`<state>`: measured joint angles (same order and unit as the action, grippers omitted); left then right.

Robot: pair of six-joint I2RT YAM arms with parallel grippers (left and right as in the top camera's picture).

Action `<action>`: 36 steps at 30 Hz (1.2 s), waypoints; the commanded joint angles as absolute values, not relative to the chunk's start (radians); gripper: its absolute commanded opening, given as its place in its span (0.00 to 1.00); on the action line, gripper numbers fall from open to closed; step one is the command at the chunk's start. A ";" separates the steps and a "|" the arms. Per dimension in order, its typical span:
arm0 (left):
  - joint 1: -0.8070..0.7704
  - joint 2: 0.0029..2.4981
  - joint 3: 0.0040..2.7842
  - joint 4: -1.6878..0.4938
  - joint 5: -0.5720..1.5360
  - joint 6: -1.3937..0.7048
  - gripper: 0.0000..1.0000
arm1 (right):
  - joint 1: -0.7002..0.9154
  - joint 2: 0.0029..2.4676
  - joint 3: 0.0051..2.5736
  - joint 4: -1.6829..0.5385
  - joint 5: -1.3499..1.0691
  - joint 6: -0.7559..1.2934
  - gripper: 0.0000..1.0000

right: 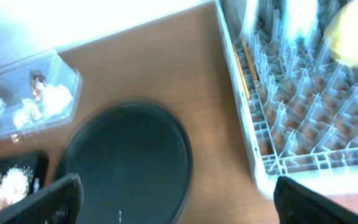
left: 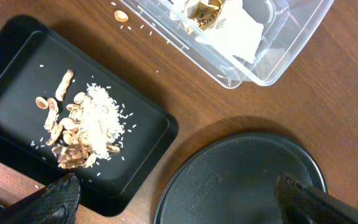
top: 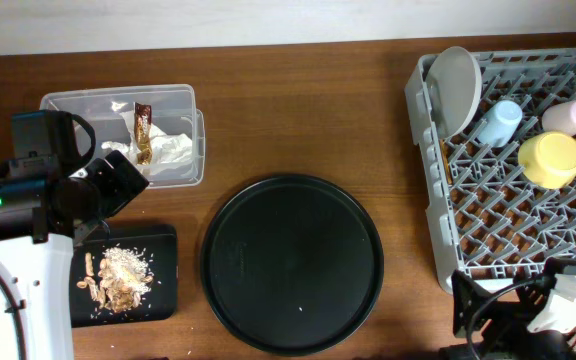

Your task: Sort waste into correct bins and load items into the dishwasher rack

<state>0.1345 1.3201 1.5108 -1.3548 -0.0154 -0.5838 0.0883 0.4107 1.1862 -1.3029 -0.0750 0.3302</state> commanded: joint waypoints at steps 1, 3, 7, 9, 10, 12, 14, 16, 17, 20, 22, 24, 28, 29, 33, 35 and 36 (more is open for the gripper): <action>0.141 1.320 1.514 -1.356 -0.015 -0.571 0.99 | 0.098 0.295 1.003 -1.127 -0.110 0.247 0.99; 0.141 1.320 1.514 -1.356 -0.016 -0.571 0.99 | 0.098 0.224 0.875 -1.005 -0.132 0.240 0.99; 0.141 1.320 1.514 -1.356 -0.015 -0.571 0.99 | 0.097 0.081 0.582 -0.734 -0.189 0.240 0.99; 0.141 1.320 1.514 -1.356 -0.016 -0.571 0.99 | 0.082 0.025 0.456 -0.599 -0.246 0.240 0.99; 0.141 1.320 1.514 -1.356 -0.016 -0.571 0.99 | 0.071 0.004 0.406 -0.541 -0.275 0.240 0.99; 0.141 1.320 1.514 -1.356 -0.015 -0.571 0.99 | 0.048 0.006 0.321 -0.421 -0.333 0.240 0.99; 0.141 1.320 1.514 -1.356 -0.016 -0.571 0.99 | 0.034 0.005 0.249 -0.308 -0.356 0.240 0.99; 0.141 1.320 1.514 -1.356 -0.015 -0.571 0.99 | 0.030 0.005 0.204 -0.236 -0.353 0.239 0.99; 0.141 1.320 1.514 -1.356 -0.016 -0.571 0.99 | 0.030 0.005 0.182 -0.205 -0.340 0.239 0.99; 0.141 1.320 1.514 -1.356 -0.016 -0.571 0.99 | 0.030 0.004 0.123 -0.121 -0.291 0.239 0.99; 0.141 1.320 1.514 -1.356 -0.015 -0.571 0.99 | 0.030 0.004 0.078 -0.070 -0.235 0.239 0.99; 0.141 1.320 1.514 -1.356 -0.015 -0.571 0.99 | 0.030 0.004 0.035 -0.020 -0.195 0.239 0.99; 0.141 1.320 1.514 -1.356 -0.015 -0.571 0.99 | 0.030 0.004 0.006 -0.005 -0.095 0.239 0.99; 0.141 1.320 1.514 -1.356 -0.015 -0.571 0.99 | 0.025 0.004 0.006 -0.012 -0.078 0.236 0.99; 0.141 1.320 1.514 -1.356 -0.015 -0.571 0.99 | -0.041 0.004 0.006 -0.073 -0.078 0.230 0.99; 0.141 1.320 1.514 -1.356 -0.015 -0.571 0.99 | -0.049 0.004 0.006 -0.072 -0.078 0.150 0.99; 0.141 1.320 1.514 -1.356 -0.015 -0.571 0.99 | -0.048 0.004 0.006 -0.072 -0.078 0.123 0.99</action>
